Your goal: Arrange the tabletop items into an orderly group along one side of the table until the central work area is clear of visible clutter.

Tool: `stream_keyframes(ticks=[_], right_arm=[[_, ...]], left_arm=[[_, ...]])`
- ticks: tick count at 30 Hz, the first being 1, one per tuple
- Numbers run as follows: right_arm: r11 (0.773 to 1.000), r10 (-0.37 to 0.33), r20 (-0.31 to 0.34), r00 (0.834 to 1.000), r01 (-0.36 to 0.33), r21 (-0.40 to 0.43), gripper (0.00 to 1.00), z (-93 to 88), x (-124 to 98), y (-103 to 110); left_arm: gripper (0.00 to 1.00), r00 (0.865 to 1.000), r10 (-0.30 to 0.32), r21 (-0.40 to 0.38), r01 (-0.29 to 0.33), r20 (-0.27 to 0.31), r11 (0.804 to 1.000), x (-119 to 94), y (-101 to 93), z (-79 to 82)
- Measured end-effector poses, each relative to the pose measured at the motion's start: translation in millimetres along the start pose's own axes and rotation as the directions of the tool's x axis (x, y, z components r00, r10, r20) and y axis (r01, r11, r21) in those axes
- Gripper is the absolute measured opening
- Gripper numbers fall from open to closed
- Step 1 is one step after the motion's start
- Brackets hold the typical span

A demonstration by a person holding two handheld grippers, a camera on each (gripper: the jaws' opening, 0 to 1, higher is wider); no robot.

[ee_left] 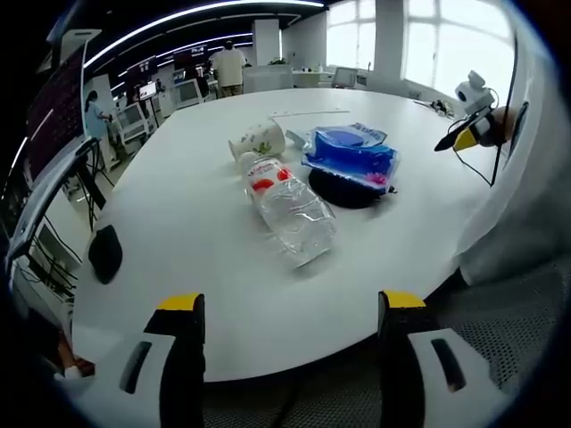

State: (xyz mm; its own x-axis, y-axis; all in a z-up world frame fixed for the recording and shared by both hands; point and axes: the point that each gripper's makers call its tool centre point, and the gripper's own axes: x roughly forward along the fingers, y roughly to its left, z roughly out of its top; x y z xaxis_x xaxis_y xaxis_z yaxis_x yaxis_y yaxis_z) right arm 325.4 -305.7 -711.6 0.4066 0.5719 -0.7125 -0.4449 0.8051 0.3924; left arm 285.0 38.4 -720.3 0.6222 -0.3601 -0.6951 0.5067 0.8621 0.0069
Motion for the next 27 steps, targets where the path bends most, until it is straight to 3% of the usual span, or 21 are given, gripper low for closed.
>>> stream_keyframes(ticks=[11,27], right_arm=[[0.999,0.037,-0.021,0.999,-0.038,-0.038,0.84,4.0,7,16],[0.980,0.130,-0.017,0.991,-0.131,-0.147,0.78,29.0,22,49]], left_arm=[[0.80,1.000,0.001,0.007,-0.001,-0.010,1.000,0,1.2,-2.6],[0.78,1.000,0.003,0.018,-0.002,-0.015,1.000,0,0.6,-3.1]])
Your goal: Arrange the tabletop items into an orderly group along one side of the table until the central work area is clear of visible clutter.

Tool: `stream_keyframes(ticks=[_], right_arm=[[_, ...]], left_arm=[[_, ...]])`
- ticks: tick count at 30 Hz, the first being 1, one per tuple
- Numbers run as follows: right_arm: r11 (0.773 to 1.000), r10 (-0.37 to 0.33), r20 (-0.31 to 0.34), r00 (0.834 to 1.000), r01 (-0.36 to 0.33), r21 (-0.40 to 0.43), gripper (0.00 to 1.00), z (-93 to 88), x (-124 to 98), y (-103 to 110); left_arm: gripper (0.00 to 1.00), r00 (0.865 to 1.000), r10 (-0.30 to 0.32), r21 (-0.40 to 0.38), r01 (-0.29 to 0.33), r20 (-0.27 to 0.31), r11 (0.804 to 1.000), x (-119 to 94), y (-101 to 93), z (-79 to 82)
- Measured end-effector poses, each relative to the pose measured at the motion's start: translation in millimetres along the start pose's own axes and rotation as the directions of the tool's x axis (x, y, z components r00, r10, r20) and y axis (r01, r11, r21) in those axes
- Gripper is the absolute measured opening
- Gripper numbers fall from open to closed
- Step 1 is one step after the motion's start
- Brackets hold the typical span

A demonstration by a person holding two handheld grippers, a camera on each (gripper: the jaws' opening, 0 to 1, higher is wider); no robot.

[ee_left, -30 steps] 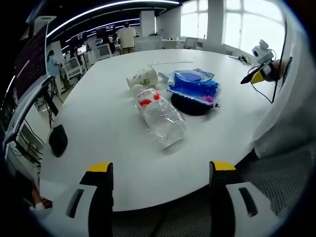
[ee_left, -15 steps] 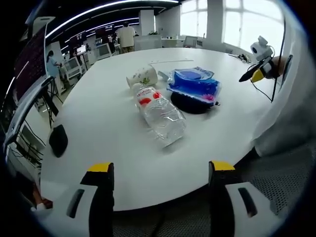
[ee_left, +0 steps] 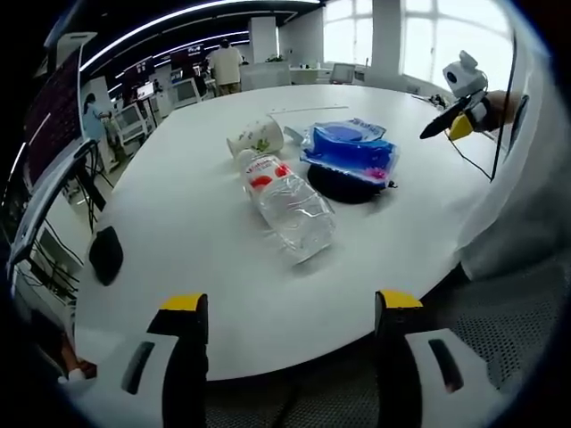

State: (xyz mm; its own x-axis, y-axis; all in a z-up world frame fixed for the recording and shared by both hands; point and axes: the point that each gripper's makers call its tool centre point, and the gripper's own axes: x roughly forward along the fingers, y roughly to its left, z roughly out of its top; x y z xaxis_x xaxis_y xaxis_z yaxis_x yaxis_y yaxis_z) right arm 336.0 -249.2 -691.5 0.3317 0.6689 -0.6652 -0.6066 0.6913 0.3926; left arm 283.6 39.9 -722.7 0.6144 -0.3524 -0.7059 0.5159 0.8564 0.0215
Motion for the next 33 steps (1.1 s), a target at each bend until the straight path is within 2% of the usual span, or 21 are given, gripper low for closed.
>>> stream_keyframes(ticks=[7,14,25,29,33], right_arm=[[0.997,0.009,0.015,1.000,-0.008,-0.080,0.74,17.7,5,7],[0.982,0.055,0.005,0.998,-0.053,-0.180,0.72,33.5,17,23],[0.967,0.106,0.003,0.994,-0.102,-0.235,0.68,57.9,37,55],[0.963,0.087,-0.010,0.996,-0.086,-0.256,0.69,60.1,47,63],[0.969,0.067,-0.010,0.998,-0.068,-0.238,0.68,61.9,53,63]], left_arm=[[0.77,1.000,0.001,0.004,-0.001,-0.002,1.000,0,-0.5,-0.1],[0.77,1.000,0.004,0.009,-0.004,-0.004,1.000,0,0.0,-0.2],[0.76,1.000,0.008,0.014,-0.008,-0.008,1.000,0,1.1,-0.9],[0.76,1.000,0.010,0.023,-0.010,-0.010,1.000,0,0.9,-1.3],[0.77,1.000,0.014,0.015,-0.014,-0.001,1.000,-1,2.3,0.4]])
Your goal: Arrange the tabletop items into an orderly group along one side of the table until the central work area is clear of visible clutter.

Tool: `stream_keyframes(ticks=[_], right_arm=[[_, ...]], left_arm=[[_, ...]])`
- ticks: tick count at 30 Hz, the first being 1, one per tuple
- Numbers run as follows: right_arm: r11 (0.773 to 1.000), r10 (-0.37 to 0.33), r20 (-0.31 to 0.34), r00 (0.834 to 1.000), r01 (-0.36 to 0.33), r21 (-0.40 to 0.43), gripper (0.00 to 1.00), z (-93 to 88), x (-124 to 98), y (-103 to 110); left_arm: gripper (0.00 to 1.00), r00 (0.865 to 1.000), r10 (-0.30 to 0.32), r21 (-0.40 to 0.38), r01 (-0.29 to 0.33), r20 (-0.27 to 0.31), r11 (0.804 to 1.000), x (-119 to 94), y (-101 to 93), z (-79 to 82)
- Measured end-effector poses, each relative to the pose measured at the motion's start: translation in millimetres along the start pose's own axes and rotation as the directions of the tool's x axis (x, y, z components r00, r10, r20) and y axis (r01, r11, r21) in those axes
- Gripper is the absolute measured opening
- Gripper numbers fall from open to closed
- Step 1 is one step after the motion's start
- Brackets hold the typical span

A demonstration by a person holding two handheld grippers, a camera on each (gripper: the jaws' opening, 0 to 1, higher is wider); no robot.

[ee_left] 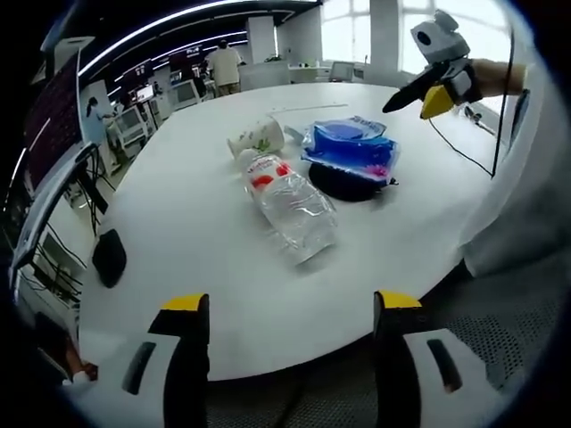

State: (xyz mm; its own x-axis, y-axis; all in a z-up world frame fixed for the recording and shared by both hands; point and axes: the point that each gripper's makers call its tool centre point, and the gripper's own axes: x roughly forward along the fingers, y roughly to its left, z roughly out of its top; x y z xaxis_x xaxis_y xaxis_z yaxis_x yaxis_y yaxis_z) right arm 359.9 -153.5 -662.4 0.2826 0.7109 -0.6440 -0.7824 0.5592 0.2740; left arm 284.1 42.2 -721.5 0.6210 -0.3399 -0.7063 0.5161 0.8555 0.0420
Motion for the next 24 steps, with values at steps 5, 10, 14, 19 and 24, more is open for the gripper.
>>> stream_keyframes(ticks=[5,10,14,19,24], right_arm=[[1.000,-0.024,-0.011,1.000,0.024,0.003,0.66,-4.3,3,-5],[0.999,-0.018,-0.013,1.000,0.018,0.040,0.66,-9.0,4,-2],[1.000,-0.005,-0.018,1.000,0.006,0.031,0.66,-11.6,4,4],[1.000,-0.002,-0.028,1.000,0.003,0.031,0.65,-14.7,2,3],[0.999,0.006,-0.018,1.000,-0.005,0.052,0.65,-14.0,0,2]], left_arm=[[0.76,1.000,0.001,-0.021,-0.001,-0.007,1.000,0,2.1,-1.3],[0.72,1.000,-0.020,-0.016,0.020,0.003,1.000,-1,-1.8,2.9],[0.72,0.999,-0.012,-0.043,0.014,0.033,0.999,3,-1.0,23.0],[0.69,0.990,-0.066,0.038,0.062,0.122,0.997,22,-5.3,91.2],[0.69,0.977,-0.198,0.223,0.176,0.081,0.959,41,-23.1,133.5]])
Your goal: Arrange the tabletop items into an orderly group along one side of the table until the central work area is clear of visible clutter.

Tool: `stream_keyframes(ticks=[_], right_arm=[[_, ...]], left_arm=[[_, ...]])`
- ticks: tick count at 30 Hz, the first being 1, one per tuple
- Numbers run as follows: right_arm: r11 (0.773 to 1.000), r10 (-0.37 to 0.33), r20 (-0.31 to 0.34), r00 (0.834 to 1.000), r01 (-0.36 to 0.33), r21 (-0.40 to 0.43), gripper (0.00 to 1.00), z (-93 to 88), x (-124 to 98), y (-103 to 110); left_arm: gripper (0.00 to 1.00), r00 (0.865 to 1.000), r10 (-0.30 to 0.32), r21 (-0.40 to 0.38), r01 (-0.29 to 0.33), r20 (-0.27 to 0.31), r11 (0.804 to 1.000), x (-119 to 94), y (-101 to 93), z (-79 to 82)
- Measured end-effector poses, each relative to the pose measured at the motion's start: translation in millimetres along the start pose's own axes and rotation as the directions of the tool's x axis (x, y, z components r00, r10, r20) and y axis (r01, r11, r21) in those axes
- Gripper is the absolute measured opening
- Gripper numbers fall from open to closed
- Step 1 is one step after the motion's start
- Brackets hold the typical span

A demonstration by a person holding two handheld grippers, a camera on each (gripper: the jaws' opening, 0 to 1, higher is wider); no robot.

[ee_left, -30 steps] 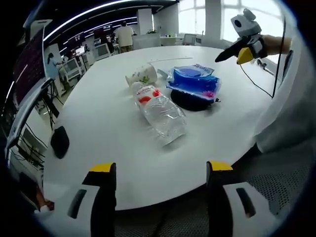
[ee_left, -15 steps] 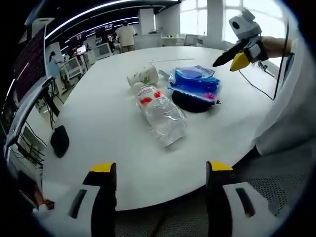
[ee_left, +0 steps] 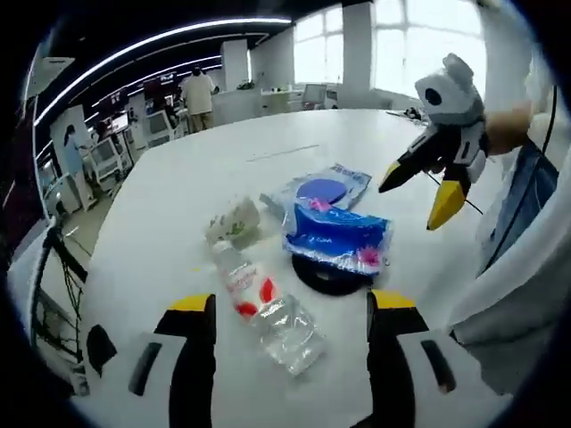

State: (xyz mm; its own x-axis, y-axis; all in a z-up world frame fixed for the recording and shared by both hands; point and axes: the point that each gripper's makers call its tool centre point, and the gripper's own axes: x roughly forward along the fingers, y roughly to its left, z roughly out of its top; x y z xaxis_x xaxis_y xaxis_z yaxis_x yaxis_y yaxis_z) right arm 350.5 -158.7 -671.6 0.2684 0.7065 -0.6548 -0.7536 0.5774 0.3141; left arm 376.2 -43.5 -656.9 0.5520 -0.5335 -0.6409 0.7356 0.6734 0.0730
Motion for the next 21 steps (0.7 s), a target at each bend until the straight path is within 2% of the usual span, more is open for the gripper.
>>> stream_keyframes(ticks=[2,3,4,6,7,9,12,16,17,18,20,21], right_arm=[[1.000,-0.004,0.000,1.000,0.004,0.001,0.65,-0.1,-1,-1],[1.000,-0.004,0.002,1.000,0.004,0.001,0.65,0.2,-2,-1],[1.000,-0.006,0.005,1.000,0.006,0.001,0.65,0.7,-2,-2],[1.000,-0.009,0.006,1.000,0.009,0.006,0.65,1.5,-2,-2],[1.000,-0.010,0.008,1.000,0.010,0.012,0.65,2.5,-1,-2],[1.000,-0.008,0.008,1.000,0.008,0.015,0.65,5.0,-1,0],[1.000,-0.022,0.006,1.000,0.022,0.001,0.65,7.6,-2,-1],[0.999,-0.025,0.006,1.000,0.025,0.021,0.65,10.0,-1,-4],[0.999,-0.023,0.001,1.000,0.023,0.024,0.64,9.8,0,-4],[0.999,-0.022,-0.002,1.000,0.022,0.023,0.64,10.0,0,-4],[0.999,-0.026,-0.010,1.000,0.026,0.023,0.64,10.9,1,-5],[0.999,-0.025,-0.019,1.000,0.025,0.030,0.63,11.0,3,-5]], left_arm=[[0.68,1.000,-0.026,0.119,0.027,-0.004,0.993,8,3.9,15.3],[0.67,0.999,-0.033,0.148,0.033,-0.005,0.988,12,6.3,20.9],[0.67,0.999,-0.041,0.168,0.043,-0.017,0.985,17,10.3,27.0],[0.65,0.998,-0.060,0.177,0.060,-0.004,0.982,25,12.7,39.1],[0.65,0.996,-0.090,0.201,0.089,-0.003,0.976,31,11.3,47.2],[0.60,0.991,-0.130,0.250,0.135,-0.039,0.959,41,9.2,53.8],[0.52,0.986,-0.147,0.330,0.164,-0.076,0.930,54,10.5,57.7],[0.51,0.976,-0.177,0.314,0.209,-0.126,0.926,69,10.2,55.0],[0.50,0.968,-0.194,0.304,0.235,-0.158,0.923,72,7.7,51.0],[0.48,0.963,-0.204,0.315,0.251,-0.175,0.915,74,6.0,48.8],[0.45,0.959,-0.203,0.407,0.269,-0.198,0.873,79,3.8,49.6],[0.45,0.957,-0.214,0.465,0.283,-0.197,0.839,82,-0.2,53.3]])
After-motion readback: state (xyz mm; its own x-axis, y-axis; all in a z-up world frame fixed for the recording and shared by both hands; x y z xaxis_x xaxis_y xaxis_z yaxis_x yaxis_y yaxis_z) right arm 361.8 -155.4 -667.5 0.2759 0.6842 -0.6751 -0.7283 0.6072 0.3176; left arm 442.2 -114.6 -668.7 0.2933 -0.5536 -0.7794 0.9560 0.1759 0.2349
